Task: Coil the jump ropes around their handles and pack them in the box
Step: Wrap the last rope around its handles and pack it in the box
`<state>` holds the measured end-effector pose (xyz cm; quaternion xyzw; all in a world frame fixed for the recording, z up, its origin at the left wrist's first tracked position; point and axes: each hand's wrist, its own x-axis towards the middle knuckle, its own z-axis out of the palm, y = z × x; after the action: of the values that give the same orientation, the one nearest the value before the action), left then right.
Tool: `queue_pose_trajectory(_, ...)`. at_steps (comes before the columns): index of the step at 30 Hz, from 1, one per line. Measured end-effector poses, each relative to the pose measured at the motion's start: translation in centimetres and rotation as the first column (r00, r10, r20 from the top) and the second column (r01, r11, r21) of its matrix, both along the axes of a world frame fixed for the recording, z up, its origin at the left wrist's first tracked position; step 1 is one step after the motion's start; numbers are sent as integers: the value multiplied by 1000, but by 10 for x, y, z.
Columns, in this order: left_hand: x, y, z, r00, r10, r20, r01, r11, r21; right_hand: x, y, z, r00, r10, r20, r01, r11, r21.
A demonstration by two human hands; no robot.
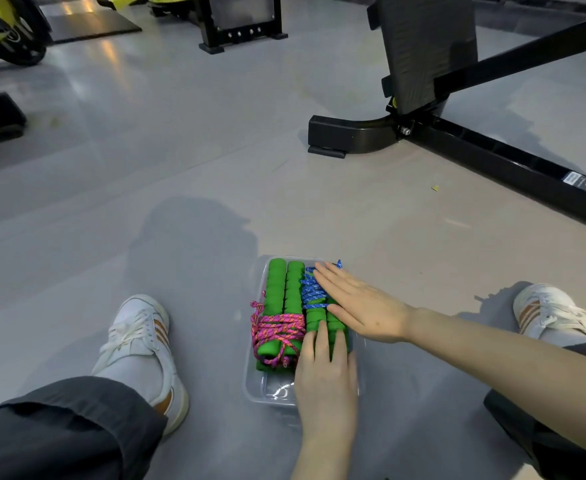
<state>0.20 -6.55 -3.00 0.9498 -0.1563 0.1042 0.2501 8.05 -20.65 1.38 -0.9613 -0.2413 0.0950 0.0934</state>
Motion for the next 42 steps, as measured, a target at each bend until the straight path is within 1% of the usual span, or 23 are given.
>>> queue_pose_trajectory(3, -3, -1, -2, 998, -54, -32, 54, 998, 22, -7, 14, -7, 993, -115, -17, 115, 993, 3)
queue_pose_trajectory(5, -2, 2, 2, 997, -70, -30, 71, 997, 14, -9, 26, -10, 973, -228, -27, 228, 974, -12)
queue_pose_trajectory(7, 0, 8, 6, 995, -90, -44, 91, 996, 9, -11, 36, -7, 953, -297, -58, 296, 955, -23)
queue_pose_trajectory(9, 1, 14, 5, 991, -119, -59, 122, 991, 56, -11, 36, -4, 952, -298, -69, 298, 955, -11)
queue_pose_trajectory(12, 0, 24, 1, 980, -178, -85, 193, 959, 210, -13, 25, -11, 976, -217, -21, 217, 976, -12)
queue_pose_trajectory(14, 8, 34, 4, 982, -173, -80, 189, 934, 304, -14, 19, -18, 983, -184, 14, 185, 982, -47)
queue_pose_trajectory(16, 24, 45, 8, 985, -157, -75, 174, 922, 345, -15, 20, -20, 979, -204, 29, 205, 978, -38)
queue_pose_trajectory(20, 43, 56, 9, 967, -221, -125, 252, 898, 360, -13, 38, -16, 941, -337, -23, 338, 940, 41)
queue_pose_trajectory(22, 42, 56, 8, 956, -201, -211, 267, 895, 356, -13, 48, -15, 907, -417, -62, 421, 902, 93)
queue_pose_trajectory(24, 44, 60, 9, 950, -200, -239, 277, 896, 348, -11, 56, -17, 876, -476, -80, 482, 866, 132)
queue_pose_trajectory(26, 48, 66, 11, 944, -260, -204, 317, 887, 336, -10, 62, -21, 855, -518, -34, 517, 845, 137)
queue_pose_trajectory(28, 52, 72, 16, 915, -285, -285, 370, 875, 313, -9, 63, -24, 846, -532, 11, 528, 842, 110)
queue_pose_trajectory(30, 53, 72, 22, 891, -318, -324, 415, 860, 297, -8, 59, -23, 853, -522, -1, 521, 851, 67)
queue_pose_trajectory(32, 53, 70, 19, 899, -312, -308, 408, 852, 329, -8, 57, -20, 865, -501, -8, 501, 865, 25)
queue_pose_trajectory(35, 52, 63, 10, 942, -255, -220, 326, 855, 404, -6, 56, -18, 872, -489, 15, 489, 872, -38)
queue_pose_trajectory(37, 52, 56, 5, 957, -226, -180, 281, 874, 397, -4, 57, -18, 872, -490, 14, 490, 868, -79)
queue_pose_trajectory(39, 53, 52, 5, 963, -210, -170, 261, 887, 382, 0, 57, -18, 871, -492, 15, 491, 866, -98)
queue_pose_trajectory(42, 54, 53, 1, 977, -194, -91, 214, 900, 381, 5, 55, -18, 865, -502, 7, 501, 863, -64)
